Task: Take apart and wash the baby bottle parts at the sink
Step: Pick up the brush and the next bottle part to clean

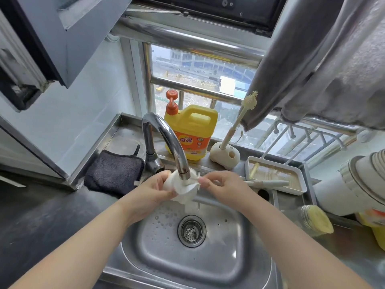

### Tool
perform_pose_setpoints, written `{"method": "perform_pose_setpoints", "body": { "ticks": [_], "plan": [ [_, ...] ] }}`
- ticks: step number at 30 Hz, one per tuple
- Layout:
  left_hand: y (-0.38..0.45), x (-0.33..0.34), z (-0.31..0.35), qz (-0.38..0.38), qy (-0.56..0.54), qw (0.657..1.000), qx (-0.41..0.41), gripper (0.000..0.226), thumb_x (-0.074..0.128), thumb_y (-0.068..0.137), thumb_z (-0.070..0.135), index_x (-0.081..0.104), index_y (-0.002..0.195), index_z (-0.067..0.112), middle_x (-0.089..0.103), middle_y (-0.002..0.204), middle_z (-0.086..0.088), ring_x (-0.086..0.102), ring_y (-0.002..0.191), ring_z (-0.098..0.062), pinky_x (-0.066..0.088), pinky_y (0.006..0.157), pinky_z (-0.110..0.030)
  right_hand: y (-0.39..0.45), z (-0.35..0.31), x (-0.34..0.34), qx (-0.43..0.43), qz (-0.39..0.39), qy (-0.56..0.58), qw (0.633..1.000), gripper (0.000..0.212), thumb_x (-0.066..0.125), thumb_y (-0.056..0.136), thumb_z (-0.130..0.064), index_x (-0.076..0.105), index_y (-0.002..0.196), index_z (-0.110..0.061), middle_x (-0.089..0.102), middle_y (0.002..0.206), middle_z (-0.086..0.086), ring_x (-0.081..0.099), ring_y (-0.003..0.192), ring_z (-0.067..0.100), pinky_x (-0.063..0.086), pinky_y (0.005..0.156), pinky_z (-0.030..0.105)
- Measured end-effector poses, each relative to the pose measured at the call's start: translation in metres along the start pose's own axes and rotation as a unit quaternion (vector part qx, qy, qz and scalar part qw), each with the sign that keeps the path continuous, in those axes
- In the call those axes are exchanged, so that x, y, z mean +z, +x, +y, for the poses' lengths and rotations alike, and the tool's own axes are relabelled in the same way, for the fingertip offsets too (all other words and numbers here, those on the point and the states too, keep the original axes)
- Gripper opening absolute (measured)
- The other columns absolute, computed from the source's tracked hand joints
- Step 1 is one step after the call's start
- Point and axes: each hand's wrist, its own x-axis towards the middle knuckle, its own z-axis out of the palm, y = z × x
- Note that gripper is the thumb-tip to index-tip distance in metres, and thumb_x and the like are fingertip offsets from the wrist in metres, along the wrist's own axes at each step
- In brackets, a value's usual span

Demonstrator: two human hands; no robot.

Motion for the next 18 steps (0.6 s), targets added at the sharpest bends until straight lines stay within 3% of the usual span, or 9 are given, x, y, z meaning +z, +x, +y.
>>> {"method": "perform_pose_setpoints", "body": {
  "ticks": [2,5,9,13,17,18],
  "plan": [
    [0.001,-0.001,0.001,0.004,0.016,1.0,0.003,0.037,0.069,0.073,0.001,0.05,0.105,-0.006,0.062,0.098,-0.014,0.057,0.091,-0.021,0.048,0.079,-0.027,0.0,0.001,0.006,-0.011,-0.016,-0.035,0.999,0.03,0.052,0.088,-0.057,0.071,0.083,-0.034,0.07,0.083,-0.013,0.061,0.089,0.003,0.042,0.09,0.03],
    [-0.003,-0.009,0.001,0.021,-0.01,1.0,0.007,0.045,0.073,0.067,0.001,0.053,0.108,-0.004,0.067,0.096,-0.01,0.063,0.086,-0.017,0.053,0.073,-0.024,-0.002,0.013,-0.005,0.02,-0.003,-0.044,0.999,0.027,0.054,0.086,-0.058,0.071,0.082,-0.038,0.069,0.082,-0.016,0.061,0.086,0.002,0.049,0.083,0.027],
    [-0.001,-0.001,0.003,-0.012,0.055,0.998,0.003,0.048,0.072,0.067,0.001,0.061,0.114,-0.002,0.068,0.106,-0.015,0.064,0.093,-0.018,0.051,0.081,-0.027,0.003,0.008,-0.006,0.024,0.018,-0.017,0.999,0.023,0.052,0.088,-0.056,0.068,0.08,-0.042,0.071,0.092,-0.016,0.061,0.096,0.003,0.048,0.085,0.027],
    [0.001,-0.003,0.005,-0.012,0.093,0.996,-0.004,0.048,0.077,0.068,0.006,0.064,0.114,0.003,0.069,0.109,-0.015,0.063,0.098,-0.022,0.05,0.088,-0.031,-0.001,0.001,0.003,-0.009,-0.025,-0.047,0.999,0.027,0.055,0.086,-0.057,0.072,0.086,-0.036,0.069,0.079,-0.013,0.061,0.079,0.001,0.048,0.076,0.022],
    [-0.005,-0.01,0.006,0.001,0.01,1.0,-0.012,0.051,0.073,0.071,0.008,0.059,0.12,0.004,0.069,0.108,-0.012,0.065,0.096,-0.019,0.052,0.08,-0.024,-0.002,0.006,-0.015,0.021,-0.006,-0.042,0.999,0.026,0.055,0.088,-0.053,0.073,0.086,-0.033,0.067,0.076,-0.016,0.059,0.08,-0.001,0.048,0.076,0.024],
    [-0.005,-0.01,0.007,-0.001,-0.008,1.0,-0.006,0.053,0.074,0.072,0.013,0.058,0.122,0.006,0.068,0.112,-0.012,0.065,0.098,-0.019,0.051,0.08,-0.024,-0.001,0.004,-0.017,0.021,0.006,-0.025,0.999,0.025,0.055,0.089,-0.051,0.071,0.083,-0.034,0.066,0.071,-0.022,0.058,0.076,-0.007,0.046,0.072,0.02]
  ]
}}
